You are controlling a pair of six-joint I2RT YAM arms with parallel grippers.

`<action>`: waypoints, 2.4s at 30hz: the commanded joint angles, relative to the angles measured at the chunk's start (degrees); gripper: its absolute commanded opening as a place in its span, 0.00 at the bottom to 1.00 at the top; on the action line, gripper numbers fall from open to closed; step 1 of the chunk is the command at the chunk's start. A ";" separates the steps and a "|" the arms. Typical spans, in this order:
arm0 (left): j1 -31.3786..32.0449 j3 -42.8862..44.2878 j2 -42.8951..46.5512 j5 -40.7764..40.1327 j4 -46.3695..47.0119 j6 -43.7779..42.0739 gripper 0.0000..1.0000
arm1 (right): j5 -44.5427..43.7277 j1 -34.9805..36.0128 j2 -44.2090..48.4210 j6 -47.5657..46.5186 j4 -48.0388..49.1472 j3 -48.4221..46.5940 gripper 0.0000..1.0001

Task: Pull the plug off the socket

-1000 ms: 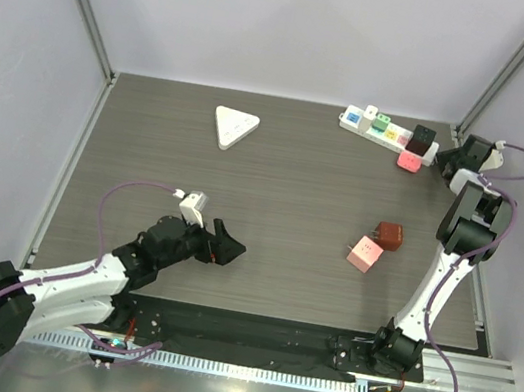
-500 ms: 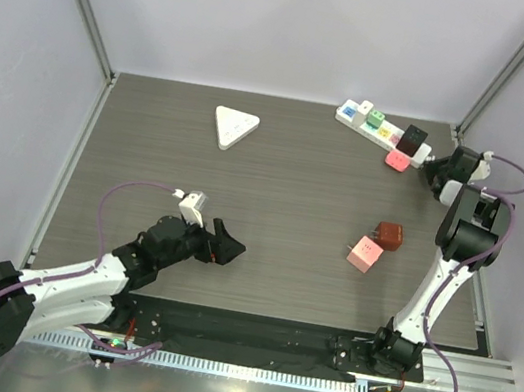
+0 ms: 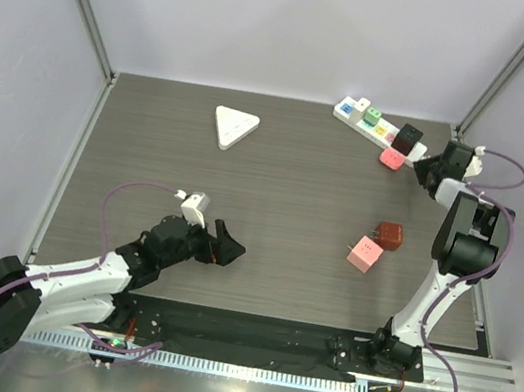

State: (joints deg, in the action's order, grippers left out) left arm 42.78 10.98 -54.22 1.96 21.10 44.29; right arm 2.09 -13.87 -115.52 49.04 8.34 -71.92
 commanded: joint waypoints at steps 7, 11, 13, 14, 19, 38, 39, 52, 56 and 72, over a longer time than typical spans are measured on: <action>0.28 2.64 -1.24 -0.81 1.22 -1.23 0.93 | -7.29 -2.30 -4.41 -4.20 -3.42 -15.60 0.30; 0.28 2.90 -1.42 -0.90 0.87 -1.14 0.93 | -3.85 -2.22 -15.13 -6.32 -7.18 -28.78 0.34; 0.28 2.99 -1.68 -0.99 0.70 -1.14 0.93 | -2.88 -2.22 -20.23 -6.50 -7.99 -35.81 0.34; 0.28 3.25 -1.86 -0.99 0.61 -1.14 0.93 | -0.88 -2.22 -21.66 -6.93 -7.99 -37.83 0.34; 0.28 4.92 -4.23 -0.81 -0.36 -1.40 0.93 | 5.37 -2.30 -30.36 -6.76 -9.48 -50.05 0.34; 0.46 5.80 -5.90 -1.25 -1.06 -1.31 0.93 | 35.50 0.42 -39.69 -13.95 -11.15 -57.46 0.33; 0.37 5.89 -5.99 -1.25 -1.15 -1.31 0.93 | 36.57 0.86 -39.43 -14.32 -11.15 -56.50 0.33; 0.37 5.54 -5.28 -0.90 -1.15 -1.40 0.93 | 49.32 7.80 -33.73 -5.29 1.12 -40.95 0.33; 0.37 6.76 -5.28 -0.29 -1.94 -1.84 0.93 | 50.82 11.05 -30.29 -0.10 9.57 -32.52 0.33; -5.68 29.97 -27.60 4.63 9.64 -3.61 0.96 | 54.43 17.74 -31.17 37.11 64.97 -16.76 0.33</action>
State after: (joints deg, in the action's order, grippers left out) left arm 40.45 38.04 -80.23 4.89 24.08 40.12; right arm 54.48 3.97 -147.76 77.38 58.87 -89.30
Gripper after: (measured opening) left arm 0.958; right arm 0.329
